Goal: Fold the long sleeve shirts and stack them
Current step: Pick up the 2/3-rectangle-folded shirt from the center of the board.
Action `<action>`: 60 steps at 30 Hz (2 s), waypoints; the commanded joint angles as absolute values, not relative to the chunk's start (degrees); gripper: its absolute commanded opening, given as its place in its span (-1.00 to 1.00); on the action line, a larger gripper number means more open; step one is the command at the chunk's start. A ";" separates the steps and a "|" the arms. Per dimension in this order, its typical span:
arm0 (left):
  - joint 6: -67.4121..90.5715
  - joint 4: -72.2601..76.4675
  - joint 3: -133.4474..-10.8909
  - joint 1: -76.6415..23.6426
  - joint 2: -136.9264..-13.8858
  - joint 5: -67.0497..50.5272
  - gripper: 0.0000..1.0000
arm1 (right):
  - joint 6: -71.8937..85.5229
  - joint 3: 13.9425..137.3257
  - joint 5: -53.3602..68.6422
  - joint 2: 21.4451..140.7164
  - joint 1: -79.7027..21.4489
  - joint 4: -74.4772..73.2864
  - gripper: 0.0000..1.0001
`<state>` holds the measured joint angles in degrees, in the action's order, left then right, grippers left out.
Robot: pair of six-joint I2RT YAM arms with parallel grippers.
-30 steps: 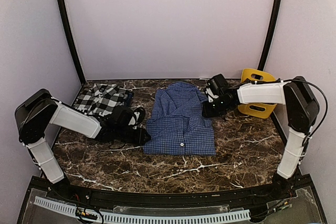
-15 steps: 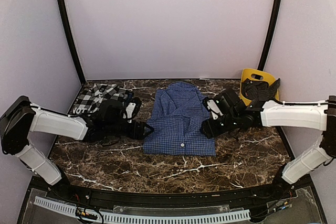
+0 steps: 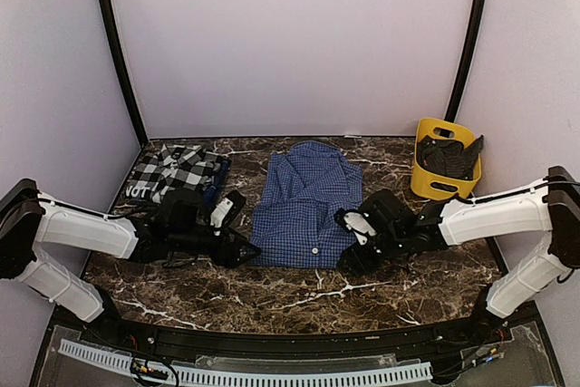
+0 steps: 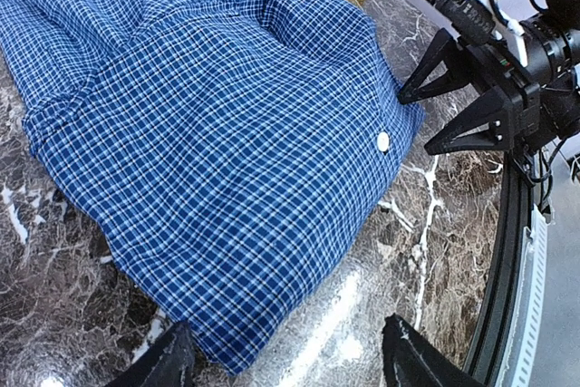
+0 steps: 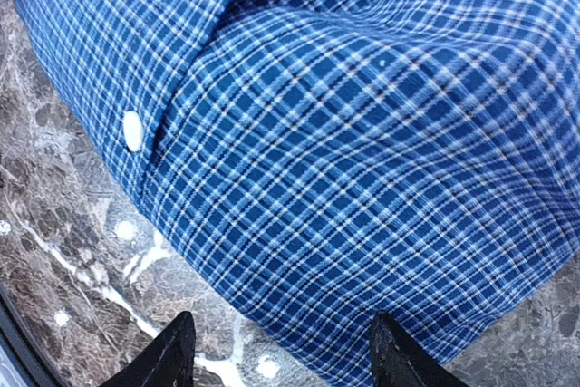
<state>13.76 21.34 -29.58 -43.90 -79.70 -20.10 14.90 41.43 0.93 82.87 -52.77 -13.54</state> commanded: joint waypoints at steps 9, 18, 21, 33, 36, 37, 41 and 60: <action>10.21 22.26 -28.72 -43.99 -79.51 -24.45 0.38 | 16.76 40.82 -4.88 89.78 -57.49 -12.72 0.13; 9.36 22.81 -27.27 -44.96 -76.77 -26.01 0.37 | 26.67 40.61 -13.26 90.94 -64.93 -22.49 -0.52; 8.26 23.71 -26.01 -46.69 -75.76 -25.60 0.36 | 28.62 40.08 -13.62 89.59 -67.80 -23.97 -0.70; 7.64 23.21 -26.24 -48.49 -73.72 -24.08 0.34 | 31.93 38.68 -14.95 88.22 -74.23 -26.24 -0.17; 5.88 23.56 -25.51 -48.96 -73.76 -24.16 0.34 | 33.77 39.64 -16.45 90.25 -75.34 -28.52 -0.51; 4.39 23.75 -24.99 -49.64 -73.88 -23.82 0.34 | 34.29 39.92 -16.54 90.54 -75.54 -29.28 -0.62; 0.76 25.34 -22.92 -51.56 -74.21 -22.11 0.37 | 36.01 41.47 -15.03 88.23 -76.42 -32.22 -1.00; -22.17 29.35 -23.40 -60.80 -79.99 -19.74 0.49 | 34.61 40.26 1.99 67.61 -69.01 -35.17 -1.00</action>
<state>-15.92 27.68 -21.78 -59.13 -78.24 -19.05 34.76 40.91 -2.13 70.24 -71.79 -34.70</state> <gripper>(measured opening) 0.740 0.005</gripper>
